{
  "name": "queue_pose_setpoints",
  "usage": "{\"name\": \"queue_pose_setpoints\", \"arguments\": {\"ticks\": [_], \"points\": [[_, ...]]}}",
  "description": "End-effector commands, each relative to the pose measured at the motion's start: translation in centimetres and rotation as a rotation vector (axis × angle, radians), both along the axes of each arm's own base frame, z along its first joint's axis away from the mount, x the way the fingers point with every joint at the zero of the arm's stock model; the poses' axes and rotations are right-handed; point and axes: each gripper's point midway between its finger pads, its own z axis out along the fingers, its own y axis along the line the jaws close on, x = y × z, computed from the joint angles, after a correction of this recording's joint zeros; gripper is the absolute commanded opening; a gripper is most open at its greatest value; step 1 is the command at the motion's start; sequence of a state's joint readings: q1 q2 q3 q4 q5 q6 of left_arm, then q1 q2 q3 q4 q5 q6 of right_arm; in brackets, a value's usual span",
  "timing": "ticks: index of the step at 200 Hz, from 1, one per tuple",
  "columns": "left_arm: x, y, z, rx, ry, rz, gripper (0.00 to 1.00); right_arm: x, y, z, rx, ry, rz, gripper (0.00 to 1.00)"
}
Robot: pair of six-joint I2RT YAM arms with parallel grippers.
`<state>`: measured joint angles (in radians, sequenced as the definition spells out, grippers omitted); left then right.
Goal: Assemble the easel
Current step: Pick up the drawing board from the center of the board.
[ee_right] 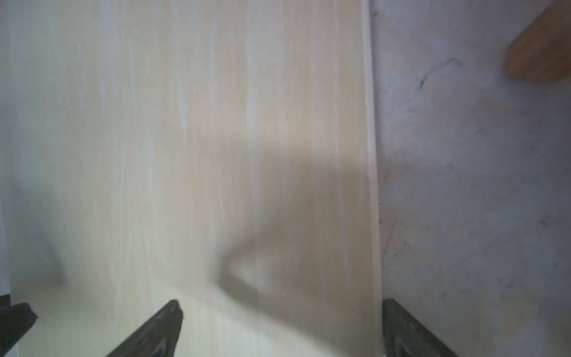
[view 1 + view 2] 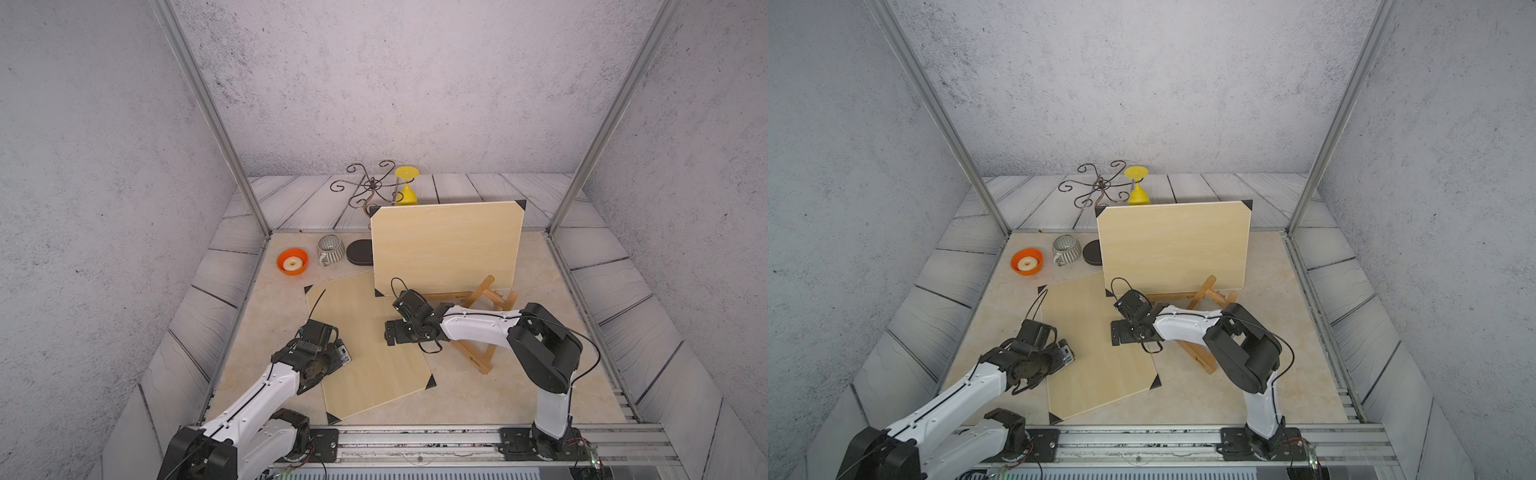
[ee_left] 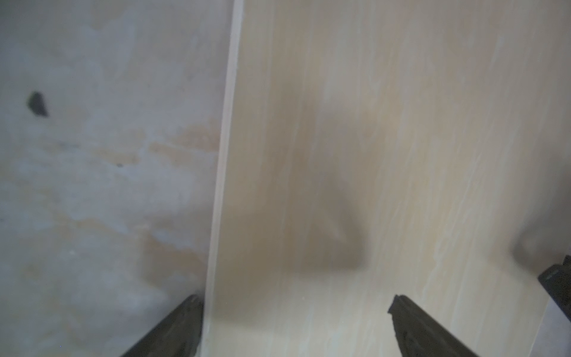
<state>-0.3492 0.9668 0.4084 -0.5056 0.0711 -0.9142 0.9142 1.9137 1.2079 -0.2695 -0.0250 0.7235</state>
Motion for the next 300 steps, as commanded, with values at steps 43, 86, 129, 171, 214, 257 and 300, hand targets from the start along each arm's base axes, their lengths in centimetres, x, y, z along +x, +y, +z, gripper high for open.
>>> {"name": "queue_pose_setpoints", "arguments": {"ticks": [43,86,129,171,214,257,300], "points": [[-0.3,1.9,1.8,0.063,-0.062,0.071,0.97,0.3,-0.1,-0.4,-0.009,0.012,0.044,0.99],[0.4,2.5,1.3,0.053,-0.064,0.109,0.97,1.4,-0.4,-0.6,-0.029,0.003,0.025,0.99],[0.8,2.1,0.4,0.013,-0.032,0.126,0.97,1.7,0.6,-1.0,-0.029,0.007,0.063,0.99],[0.2,1.1,-0.2,-0.045,-0.018,0.105,0.97,1.4,2.4,-1.3,-0.005,0.023,0.116,0.99],[-0.9,-0.6,-0.1,-0.153,0.011,0.077,0.97,1.5,4.9,-1.2,-0.017,0.012,0.182,0.99],[-2.0,-1.8,0.8,-0.219,0.005,0.057,0.96,2.4,7.0,-1.2,-0.017,-0.005,0.239,0.99],[-3.0,-3.1,1.4,-0.3,-0.013,0.057,0.96,2.7,8.1,-1.3,-0.009,-0.006,0.27,0.99]]}}
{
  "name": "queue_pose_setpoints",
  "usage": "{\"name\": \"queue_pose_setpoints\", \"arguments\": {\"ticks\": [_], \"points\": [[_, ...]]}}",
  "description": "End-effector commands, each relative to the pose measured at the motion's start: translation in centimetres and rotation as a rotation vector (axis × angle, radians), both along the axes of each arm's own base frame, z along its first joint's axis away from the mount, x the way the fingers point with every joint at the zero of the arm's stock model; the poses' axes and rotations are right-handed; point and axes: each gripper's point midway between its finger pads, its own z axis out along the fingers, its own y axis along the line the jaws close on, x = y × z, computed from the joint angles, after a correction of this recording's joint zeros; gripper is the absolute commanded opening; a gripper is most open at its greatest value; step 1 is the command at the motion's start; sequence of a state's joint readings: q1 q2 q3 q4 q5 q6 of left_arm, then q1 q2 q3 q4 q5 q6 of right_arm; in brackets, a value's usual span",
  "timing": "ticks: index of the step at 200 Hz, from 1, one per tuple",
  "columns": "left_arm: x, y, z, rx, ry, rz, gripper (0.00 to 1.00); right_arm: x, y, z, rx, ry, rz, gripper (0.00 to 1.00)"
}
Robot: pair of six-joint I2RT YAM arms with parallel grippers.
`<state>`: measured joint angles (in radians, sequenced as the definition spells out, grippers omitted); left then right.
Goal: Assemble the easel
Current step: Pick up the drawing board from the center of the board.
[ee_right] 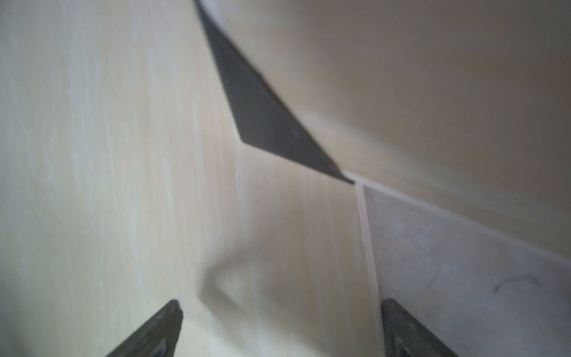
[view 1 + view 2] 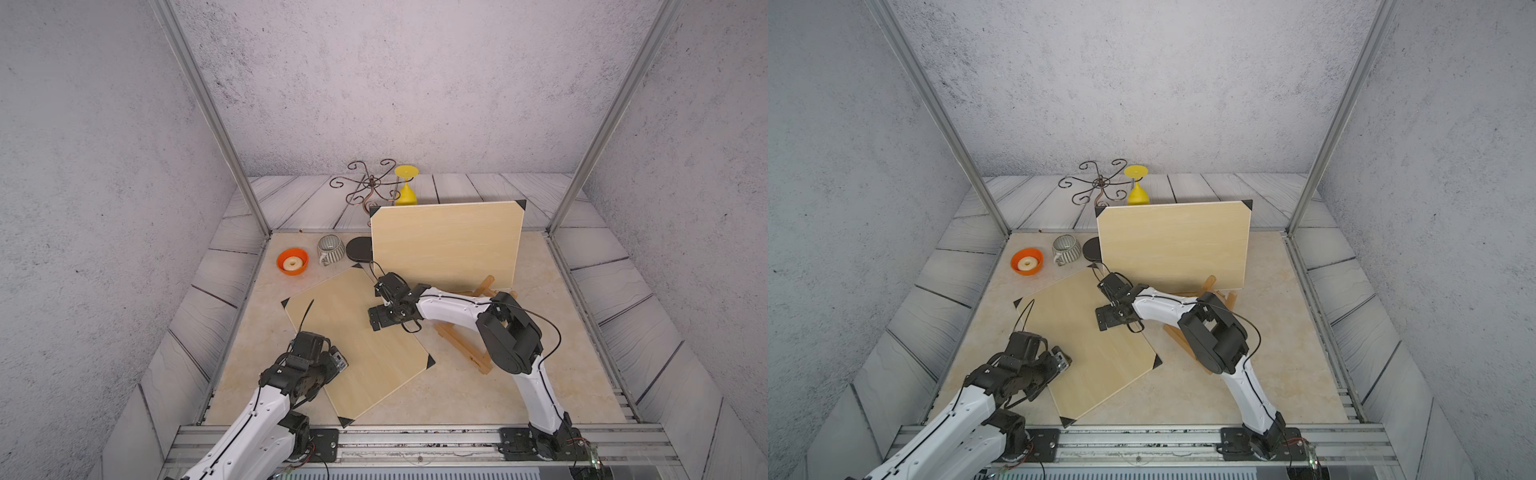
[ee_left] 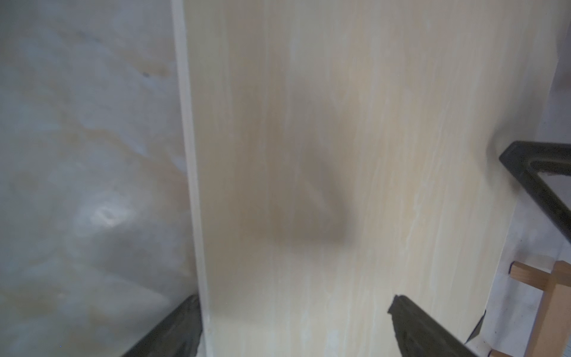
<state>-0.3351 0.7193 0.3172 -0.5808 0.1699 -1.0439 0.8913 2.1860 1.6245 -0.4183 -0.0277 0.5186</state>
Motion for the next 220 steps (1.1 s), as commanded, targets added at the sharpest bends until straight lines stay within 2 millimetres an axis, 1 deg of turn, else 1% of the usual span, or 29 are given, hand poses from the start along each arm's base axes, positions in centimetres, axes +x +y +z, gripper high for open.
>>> {"name": "queue_pose_setpoints", "arguments": {"ticks": [1,32,47,61,76,94,117,147,167,181,199,220], "points": [[-0.5,-2.6,0.9,-0.139,-0.004,-0.031,0.96,-2.9,2.8,-1.3,0.041,0.076,0.113,0.99],[-0.5,-4.0,1.5,-0.178,-0.014,-0.049,0.96,-3.3,3.7,-1.4,0.061,0.09,0.151,0.99],[-0.4,-4.4,2.0,-0.181,-0.026,-0.057,0.97,-3.9,4.0,-0.7,0.076,0.101,0.179,0.99],[-0.6,-3.9,2.1,-0.147,-0.027,-0.048,0.96,-4.3,3.7,0.6,0.094,0.091,0.19,0.99],[-0.7,-2.7,1.9,-0.093,-0.032,-0.017,0.97,-4.3,2.9,1.9,0.094,0.072,0.186,0.99],[-1.0,-1.4,1.2,-0.037,-0.035,0.018,0.97,-4.3,1.5,2.6,0.062,0.068,0.179,0.99],[-1.3,-0.2,0.4,0.005,-0.034,0.059,0.97,-3.8,-0.5,2.0,0.021,0.09,0.132,0.99],[-1.7,0.9,0.5,0.053,-0.035,0.071,0.97,-3.4,-2.5,1.1,-0.012,0.101,0.095,0.99],[-1.7,0.7,0.3,0.043,-0.032,0.073,0.97,-4.0,-2.2,0.8,0.056,0.185,0.1,0.99],[-1.4,0.0,0.3,0.008,-0.038,0.062,0.97,-4.6,-1.9,1.1,0.075,0.199,0.123,0.99],[-1.4,-0.5,0.3,-0.016,-0.036,0.056,0.97,-5.3,-1.5,1.6,0.117,0.228,0.14,0.99],[-1.3,-0.9,0.1,-0.043,-0.042,0.05,0.97,-5.9,-1.2,1.2,0.136,0.271,0.147,0.99]]}}
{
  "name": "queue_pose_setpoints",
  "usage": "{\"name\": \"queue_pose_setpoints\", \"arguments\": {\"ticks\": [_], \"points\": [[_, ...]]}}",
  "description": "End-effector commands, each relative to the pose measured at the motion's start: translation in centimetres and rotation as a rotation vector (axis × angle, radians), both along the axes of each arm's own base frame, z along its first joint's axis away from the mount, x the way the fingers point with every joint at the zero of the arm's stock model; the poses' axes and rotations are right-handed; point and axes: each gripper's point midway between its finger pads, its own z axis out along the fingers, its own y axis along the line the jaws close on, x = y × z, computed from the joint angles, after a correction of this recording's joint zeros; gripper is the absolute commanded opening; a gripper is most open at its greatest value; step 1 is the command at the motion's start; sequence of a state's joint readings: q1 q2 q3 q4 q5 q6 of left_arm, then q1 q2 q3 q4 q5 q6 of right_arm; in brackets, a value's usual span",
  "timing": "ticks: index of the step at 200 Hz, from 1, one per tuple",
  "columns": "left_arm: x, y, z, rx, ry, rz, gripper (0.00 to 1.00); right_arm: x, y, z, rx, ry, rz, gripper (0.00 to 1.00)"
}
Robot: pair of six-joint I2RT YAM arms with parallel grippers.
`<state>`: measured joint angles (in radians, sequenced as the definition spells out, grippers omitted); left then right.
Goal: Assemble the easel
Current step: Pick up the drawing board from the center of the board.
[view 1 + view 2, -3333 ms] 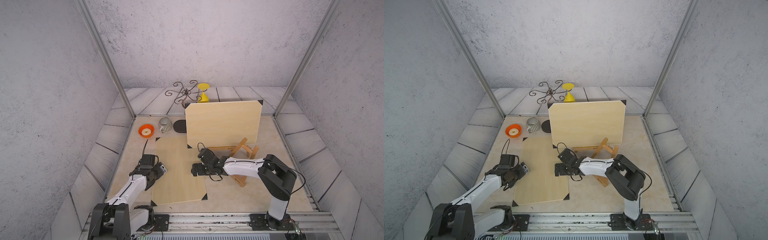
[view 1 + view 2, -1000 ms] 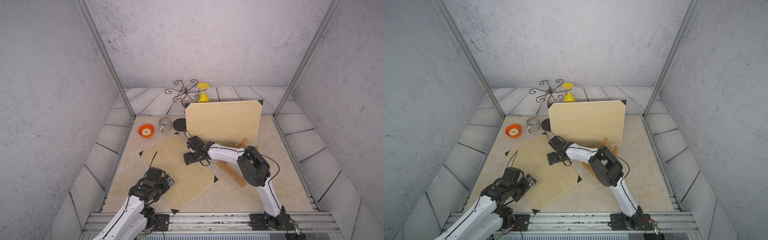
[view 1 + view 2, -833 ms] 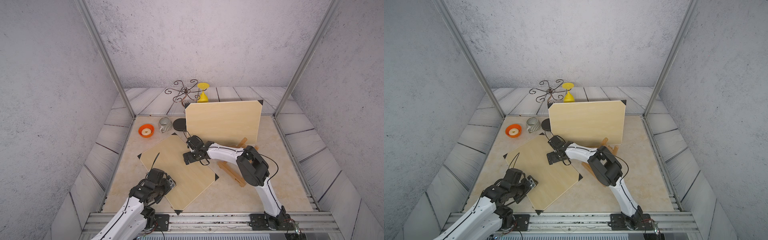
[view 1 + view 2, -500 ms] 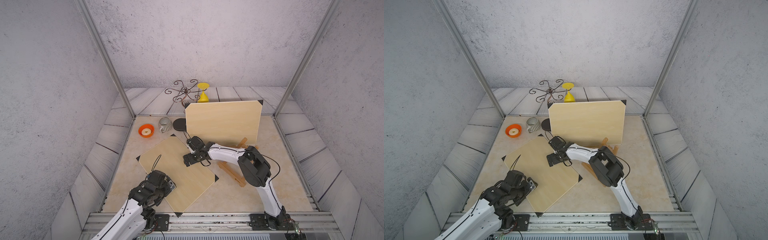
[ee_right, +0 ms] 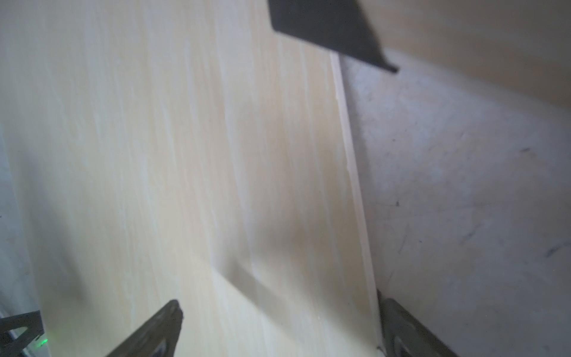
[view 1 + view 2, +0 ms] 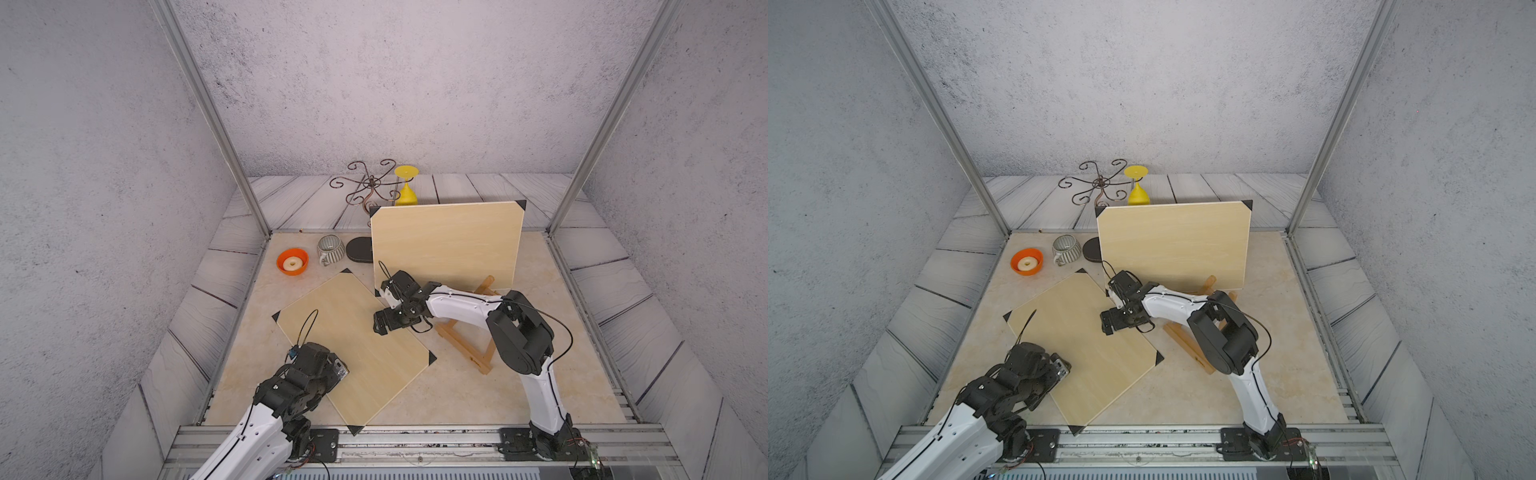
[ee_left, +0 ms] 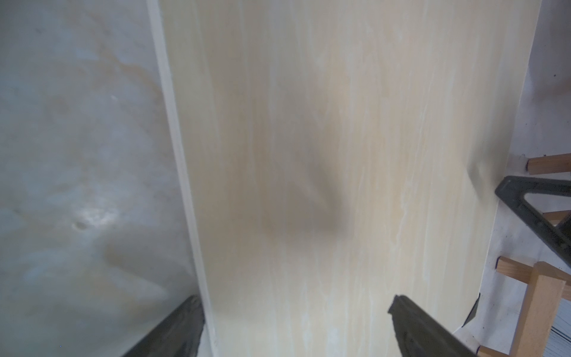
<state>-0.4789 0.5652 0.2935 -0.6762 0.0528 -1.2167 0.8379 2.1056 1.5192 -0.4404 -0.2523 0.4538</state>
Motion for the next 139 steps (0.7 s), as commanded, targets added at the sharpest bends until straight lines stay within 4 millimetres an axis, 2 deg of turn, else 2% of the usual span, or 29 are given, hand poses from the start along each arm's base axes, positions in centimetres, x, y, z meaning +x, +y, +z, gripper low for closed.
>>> {"name": "queue_pose_setpoints", "arguments": {"ticks": [1,33,100,139], "points": [[0.3,-1.0,-0.3,-0.05,-0.017,-0.015,0.97,-3.1,0.5,0.7,0.054,0.119,0.04,0.99],[0.2,-1.2,-0.8,-0.068,-0.008,-0.016,0.97,-3.6,1.6,1.3,0.12,0.145,0.055,0.99],[0.2,-1.3,-0.6,-0.066,-0.01,-0.025,0.97,-4.7,3.2,5.4,0.27,0.169,0.108,0.99],[0.0,-0.9,-0.6,-0.055,-0.018,-0.017,0.97,-5.6,3.9,8.4,0.365,0.184,0.135,0.99]]}}
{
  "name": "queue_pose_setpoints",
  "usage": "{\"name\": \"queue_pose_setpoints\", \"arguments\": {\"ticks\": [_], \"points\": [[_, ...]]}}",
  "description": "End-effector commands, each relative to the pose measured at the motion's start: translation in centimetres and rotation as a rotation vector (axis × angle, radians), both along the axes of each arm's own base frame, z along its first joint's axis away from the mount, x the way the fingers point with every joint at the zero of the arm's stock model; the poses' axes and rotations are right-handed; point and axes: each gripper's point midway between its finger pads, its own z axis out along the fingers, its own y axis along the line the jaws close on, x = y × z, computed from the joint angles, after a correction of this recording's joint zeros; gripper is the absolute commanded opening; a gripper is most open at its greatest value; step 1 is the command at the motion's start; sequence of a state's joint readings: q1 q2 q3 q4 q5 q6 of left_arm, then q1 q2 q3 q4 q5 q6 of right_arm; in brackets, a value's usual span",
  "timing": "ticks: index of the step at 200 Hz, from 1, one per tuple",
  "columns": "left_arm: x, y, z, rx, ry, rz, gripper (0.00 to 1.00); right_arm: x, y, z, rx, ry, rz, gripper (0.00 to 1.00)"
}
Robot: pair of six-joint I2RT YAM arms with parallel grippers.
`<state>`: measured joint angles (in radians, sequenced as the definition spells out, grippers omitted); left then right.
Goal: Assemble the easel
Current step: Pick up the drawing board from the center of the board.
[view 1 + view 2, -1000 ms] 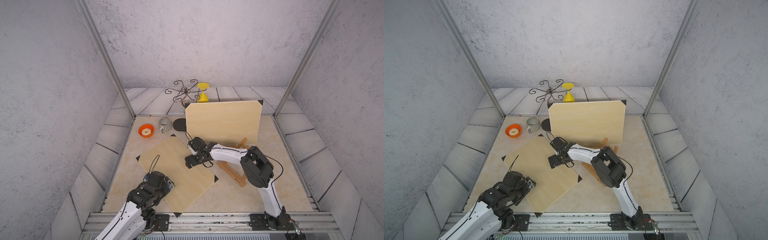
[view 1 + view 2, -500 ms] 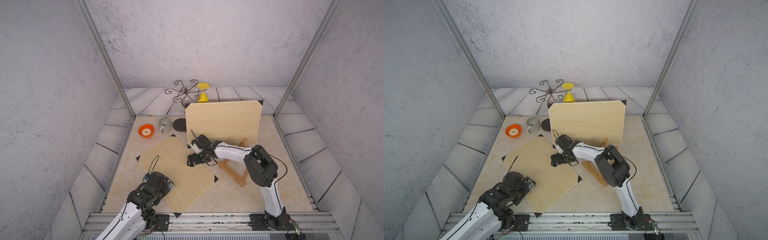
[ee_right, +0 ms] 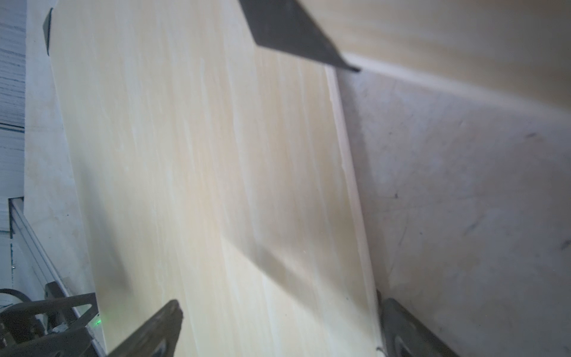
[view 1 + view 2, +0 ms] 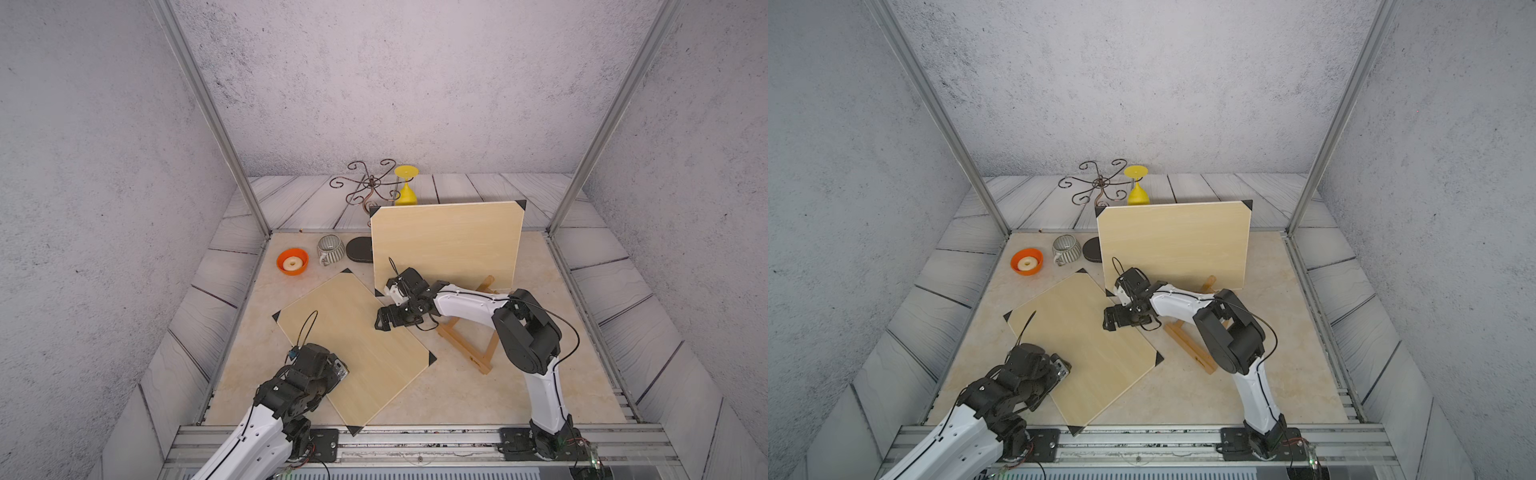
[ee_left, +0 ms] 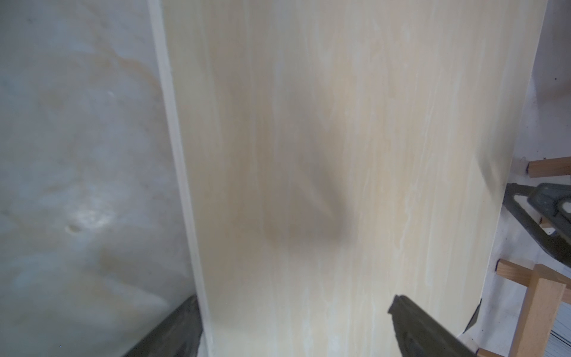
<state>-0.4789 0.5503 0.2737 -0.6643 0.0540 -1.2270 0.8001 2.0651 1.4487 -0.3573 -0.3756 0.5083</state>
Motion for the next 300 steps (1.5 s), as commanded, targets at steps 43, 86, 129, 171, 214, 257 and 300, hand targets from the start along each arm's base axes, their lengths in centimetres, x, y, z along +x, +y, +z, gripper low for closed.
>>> {"name": "queue_pose_setpoints", "arguments": {"ticks": [43,86,129,171,214,257,300], "points": [[0.0,-0.6,0.1,-0.039,-0.028,-0.014,0.97,-6.5,3.9,8.6,0.291,0.121,0.171,0.99],[-0.2,-0.3,0.0,-0.031,-0.025,-0.006,0.97,-8.0,4.1,11.2,0.372,0.138,0.202,0.99],[-0.4,-0.1,-0.2,-0.032,-0.022,0.004,0.97,-9.2,4.0,13.6,0.446,0.164,0.228,0.99],[-0.3,-0.1,0.1,-0.039,-0.037,0.012,0.97,-10.0,4.0,14.1,0.476,0.201,0.245,0.99],[-0.3,-0.2,0.2,-0.048,-0.041,0.01,0.97,-11.6,4.6,14.5,0.486,0.225,0.29,0.99],[-0.5,-0.2,0.5,-0.057,-0.045,0.006,0.97,-12.1,3.6,15.7,0.482,0.219,0.26,0.99],[-0.8,0.0,0.8,-0.062,-0.051,0.014,0.97,-12.3,1.9,15.3,0.41,0.225,0.185,0.99]]}}
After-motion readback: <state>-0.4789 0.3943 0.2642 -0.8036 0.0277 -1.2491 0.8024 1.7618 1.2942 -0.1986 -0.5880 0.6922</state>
